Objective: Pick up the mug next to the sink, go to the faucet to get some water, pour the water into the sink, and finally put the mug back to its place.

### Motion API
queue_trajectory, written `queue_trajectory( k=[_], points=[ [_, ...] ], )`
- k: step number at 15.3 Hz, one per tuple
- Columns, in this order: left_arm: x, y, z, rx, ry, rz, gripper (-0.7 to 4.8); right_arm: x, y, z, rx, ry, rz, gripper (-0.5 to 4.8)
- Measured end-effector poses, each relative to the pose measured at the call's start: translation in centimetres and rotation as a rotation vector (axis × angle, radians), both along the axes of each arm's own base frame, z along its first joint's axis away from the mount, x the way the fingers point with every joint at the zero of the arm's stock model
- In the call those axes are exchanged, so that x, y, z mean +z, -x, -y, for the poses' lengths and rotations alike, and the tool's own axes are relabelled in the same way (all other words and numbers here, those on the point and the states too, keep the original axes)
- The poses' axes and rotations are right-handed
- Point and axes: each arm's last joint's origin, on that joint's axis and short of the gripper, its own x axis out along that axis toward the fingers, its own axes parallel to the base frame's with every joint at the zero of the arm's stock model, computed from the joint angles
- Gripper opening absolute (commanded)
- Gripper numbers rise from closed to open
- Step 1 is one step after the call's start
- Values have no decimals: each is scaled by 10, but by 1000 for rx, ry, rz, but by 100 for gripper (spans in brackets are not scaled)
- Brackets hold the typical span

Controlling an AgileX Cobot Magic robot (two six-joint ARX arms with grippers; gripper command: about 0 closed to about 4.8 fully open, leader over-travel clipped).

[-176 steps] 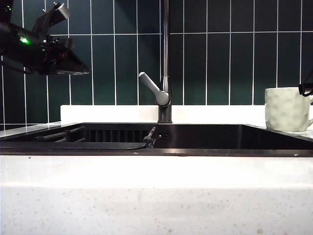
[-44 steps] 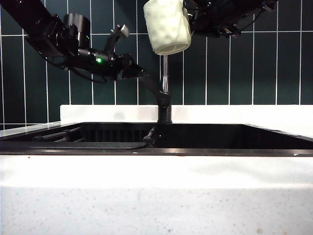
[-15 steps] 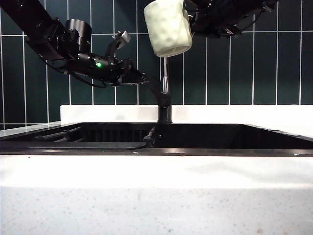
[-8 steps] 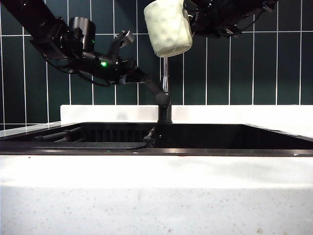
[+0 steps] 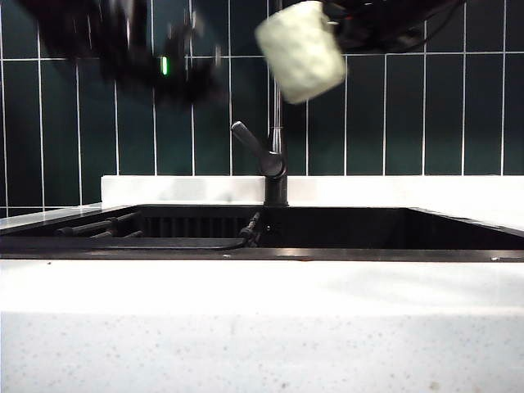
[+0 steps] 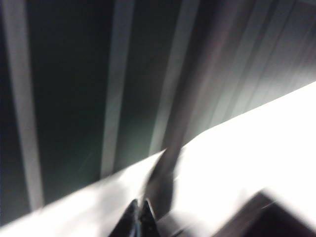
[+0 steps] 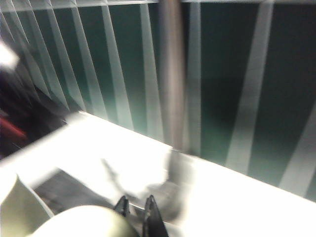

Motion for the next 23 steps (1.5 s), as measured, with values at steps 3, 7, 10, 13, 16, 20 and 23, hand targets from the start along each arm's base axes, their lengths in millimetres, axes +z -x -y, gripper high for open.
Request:
queue_trajectory(
  k=[3, 7, 10, 13, 16, 20, 23],
  points=[
    [51, 33, -13, 45, -7, -23, -6, 6, 10, 17, -79, 262, 48, -1],
    [97, 86, -23, 44, -40, -87, -6, 0, 19, 15, -83, 738, 117, 0],
    [111, 127, -34, 91, -142, -116, -5, -16, 21, 17, 4, 1083, 185, 13],
    [95, 167, -44, 113, -158, -147, -6, -23, 22, 16, 52, 1165, 199, 12],
    [50, 205, -53, 125, -184, -254, -6, -20, 22, 11, 102, 1311, 331, 12],
    [2, 254, -65, 161, -149, -314, -6, -16, 23, -11, 149, 1386, 515, 13],
    [-18, 277, -71, 221, -50, -302, -6, -15, 25, -23, 169, 1391, 570, 13]
  ],
)
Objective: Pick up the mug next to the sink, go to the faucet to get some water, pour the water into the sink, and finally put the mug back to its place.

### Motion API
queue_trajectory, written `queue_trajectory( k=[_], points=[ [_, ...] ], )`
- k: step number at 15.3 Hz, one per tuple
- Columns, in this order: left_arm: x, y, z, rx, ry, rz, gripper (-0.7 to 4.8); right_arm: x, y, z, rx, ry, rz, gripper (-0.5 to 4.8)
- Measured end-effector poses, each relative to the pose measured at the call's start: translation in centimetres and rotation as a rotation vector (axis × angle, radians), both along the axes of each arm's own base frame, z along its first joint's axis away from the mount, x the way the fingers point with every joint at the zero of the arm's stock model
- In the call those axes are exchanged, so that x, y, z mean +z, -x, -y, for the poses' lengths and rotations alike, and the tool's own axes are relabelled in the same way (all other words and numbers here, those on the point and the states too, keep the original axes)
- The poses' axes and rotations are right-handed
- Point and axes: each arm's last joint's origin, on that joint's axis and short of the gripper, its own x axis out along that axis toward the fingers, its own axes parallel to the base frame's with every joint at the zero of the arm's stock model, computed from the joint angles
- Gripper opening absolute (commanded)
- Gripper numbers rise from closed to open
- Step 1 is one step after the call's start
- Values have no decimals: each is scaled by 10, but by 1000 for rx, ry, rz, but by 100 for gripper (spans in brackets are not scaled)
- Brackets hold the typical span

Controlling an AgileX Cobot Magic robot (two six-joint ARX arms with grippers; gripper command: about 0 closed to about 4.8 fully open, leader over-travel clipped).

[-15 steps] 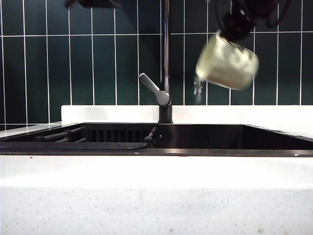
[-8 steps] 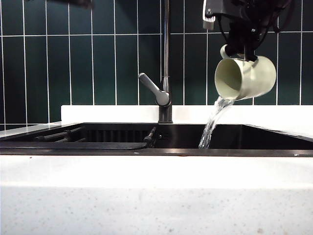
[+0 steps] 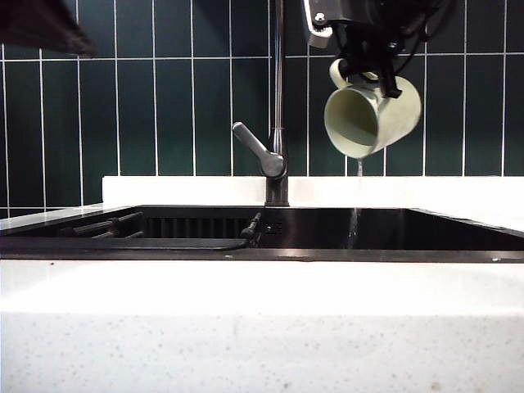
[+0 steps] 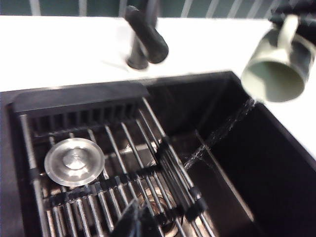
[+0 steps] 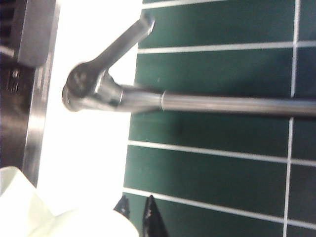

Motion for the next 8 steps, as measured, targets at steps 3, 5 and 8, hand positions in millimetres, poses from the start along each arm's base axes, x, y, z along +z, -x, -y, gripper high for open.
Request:
queue_trajectory(
  k=[3, 5, 8],
  points=[
    [-18, 22, -5, 8, 23, 16, -6, -1, 0, 1, -46, -16, -23, 4],
    [-26, 40, -9, 11, 59, 95, -6, -1, -4, 12, -184, -255, -118, -1],
    [-41, 62, -14, 14, 92, 151, -6, -1, -14, 48, -380, -609, -228, -1]
  ],
)
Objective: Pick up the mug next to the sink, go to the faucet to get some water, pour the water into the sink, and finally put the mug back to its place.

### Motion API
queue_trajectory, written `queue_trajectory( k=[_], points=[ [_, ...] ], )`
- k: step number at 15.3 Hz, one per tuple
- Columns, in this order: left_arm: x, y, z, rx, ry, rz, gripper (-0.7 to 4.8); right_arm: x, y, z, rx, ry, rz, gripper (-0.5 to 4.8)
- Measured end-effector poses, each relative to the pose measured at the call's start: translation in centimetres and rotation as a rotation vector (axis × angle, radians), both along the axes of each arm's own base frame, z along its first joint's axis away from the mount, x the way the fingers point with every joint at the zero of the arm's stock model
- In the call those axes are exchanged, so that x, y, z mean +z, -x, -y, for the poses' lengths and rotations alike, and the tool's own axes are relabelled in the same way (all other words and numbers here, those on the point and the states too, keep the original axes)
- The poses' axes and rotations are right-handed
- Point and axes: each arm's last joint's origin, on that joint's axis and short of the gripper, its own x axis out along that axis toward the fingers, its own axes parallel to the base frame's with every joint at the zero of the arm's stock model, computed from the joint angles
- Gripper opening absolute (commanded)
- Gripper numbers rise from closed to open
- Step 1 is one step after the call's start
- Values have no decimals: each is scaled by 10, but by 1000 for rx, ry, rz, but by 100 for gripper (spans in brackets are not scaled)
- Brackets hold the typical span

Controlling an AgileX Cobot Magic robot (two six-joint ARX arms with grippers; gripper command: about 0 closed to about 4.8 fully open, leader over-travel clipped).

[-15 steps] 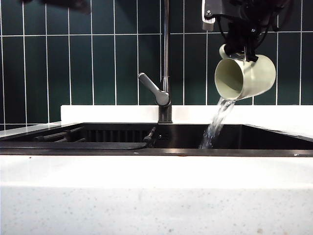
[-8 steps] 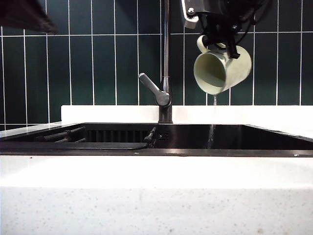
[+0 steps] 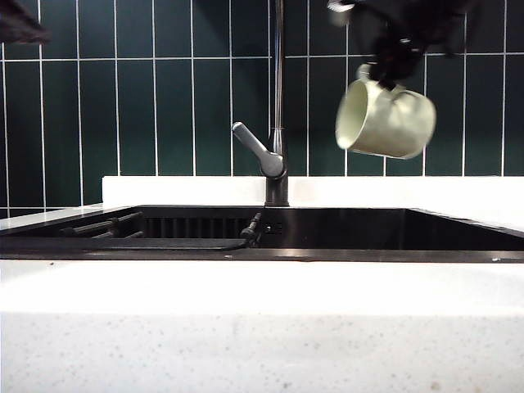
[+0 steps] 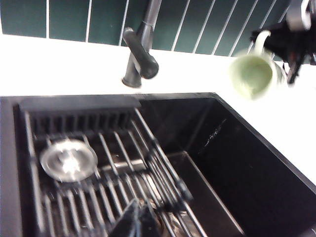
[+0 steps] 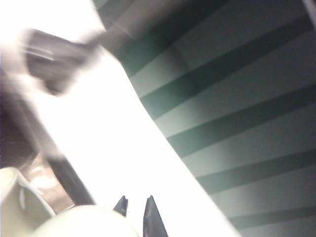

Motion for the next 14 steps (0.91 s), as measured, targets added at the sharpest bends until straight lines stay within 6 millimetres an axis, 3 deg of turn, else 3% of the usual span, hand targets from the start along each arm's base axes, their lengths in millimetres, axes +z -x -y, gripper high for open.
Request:
queue_trajectory(
  k=[1, 3, 4, 6, 8, 11, 14],
  points=[
    [-8, 8, -2, 1, 25, 4, -6, 0, -5, 27, -127, -175, -35, -1],
    [-17, 18, -4, 7, 55, 28, -6, 0, -8, 60, -278, -387, -55, -1],
    [-21, 23, -5, 13, 65, 45, -6, -5, -7, 86, -364, -557, -31, -1],
    [-27, 25, -7, 53, 58, 30, -6, -27, 2, 111, -458, -734, -7, -1],
    [-28, 25, -7, 65, 54, 21, -6, -70, 16, 118, -498, -793, -7, -1],
    [-28, 25, -8, 96, 48, 22, -6, -112, 33, 118, -550, -913, 23, -1],
    [-28, 25, -8, 97, 37, 25, -6, -129, 39, 121, -611, -953, 71, -1]
  ],
)
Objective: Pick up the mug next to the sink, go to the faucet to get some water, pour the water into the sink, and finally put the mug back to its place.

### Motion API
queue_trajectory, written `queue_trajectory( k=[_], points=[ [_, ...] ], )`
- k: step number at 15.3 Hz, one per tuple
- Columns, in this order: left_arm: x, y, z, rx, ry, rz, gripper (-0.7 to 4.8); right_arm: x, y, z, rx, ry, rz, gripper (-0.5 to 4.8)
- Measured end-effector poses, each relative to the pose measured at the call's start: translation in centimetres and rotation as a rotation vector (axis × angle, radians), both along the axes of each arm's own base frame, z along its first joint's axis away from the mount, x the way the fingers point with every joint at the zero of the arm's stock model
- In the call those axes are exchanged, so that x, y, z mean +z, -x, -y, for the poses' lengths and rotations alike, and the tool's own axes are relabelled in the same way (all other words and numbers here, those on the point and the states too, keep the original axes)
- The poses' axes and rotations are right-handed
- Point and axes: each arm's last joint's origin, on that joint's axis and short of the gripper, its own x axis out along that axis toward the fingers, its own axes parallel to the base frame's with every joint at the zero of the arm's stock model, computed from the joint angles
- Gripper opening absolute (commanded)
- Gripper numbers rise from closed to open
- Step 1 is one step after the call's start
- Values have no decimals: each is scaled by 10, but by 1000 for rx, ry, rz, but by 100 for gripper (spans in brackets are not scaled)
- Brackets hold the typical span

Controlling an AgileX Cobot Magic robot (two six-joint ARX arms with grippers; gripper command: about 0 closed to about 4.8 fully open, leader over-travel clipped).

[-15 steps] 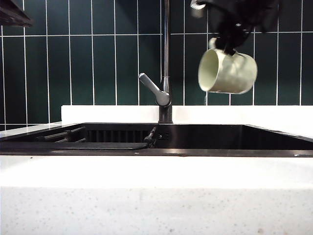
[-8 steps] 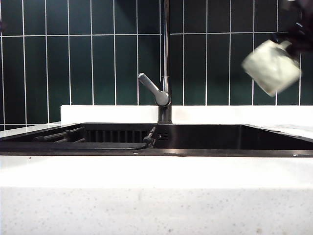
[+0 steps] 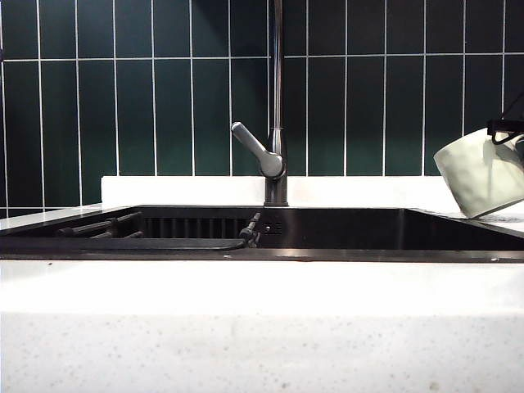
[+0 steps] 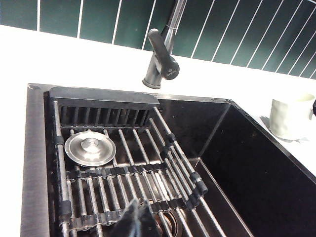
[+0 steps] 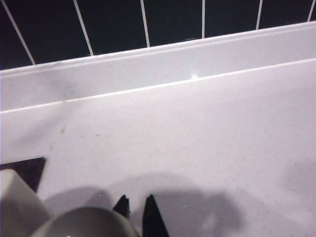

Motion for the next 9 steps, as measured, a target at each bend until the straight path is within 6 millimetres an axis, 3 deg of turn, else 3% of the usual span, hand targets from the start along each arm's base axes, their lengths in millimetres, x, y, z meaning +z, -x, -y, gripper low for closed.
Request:
queue_trajectory(
  k=[1, 2, 3, 7, 9],
  points=[
    [0, 0, 0, 0, 0, 0, -6, -1, -1, 0, 2, -4, 5, 8],
    [0, 0, 0, 0, 0, -1, -6, -1, -1, 0, 4, -5, 4, 62],
    [0, 0, 0, 0, 0, -2, -6, -1, -1, 0, 4, -6, 3, 82],
    [-4, 0, 0, 0, -11, -43, -5, -8, 1, 0, -8, -23, -81, 87],
    [-4, 1, 0, -1, -13, -42, -6, -7, 6, 3, -17, -28, -124, 127]
  ],
)
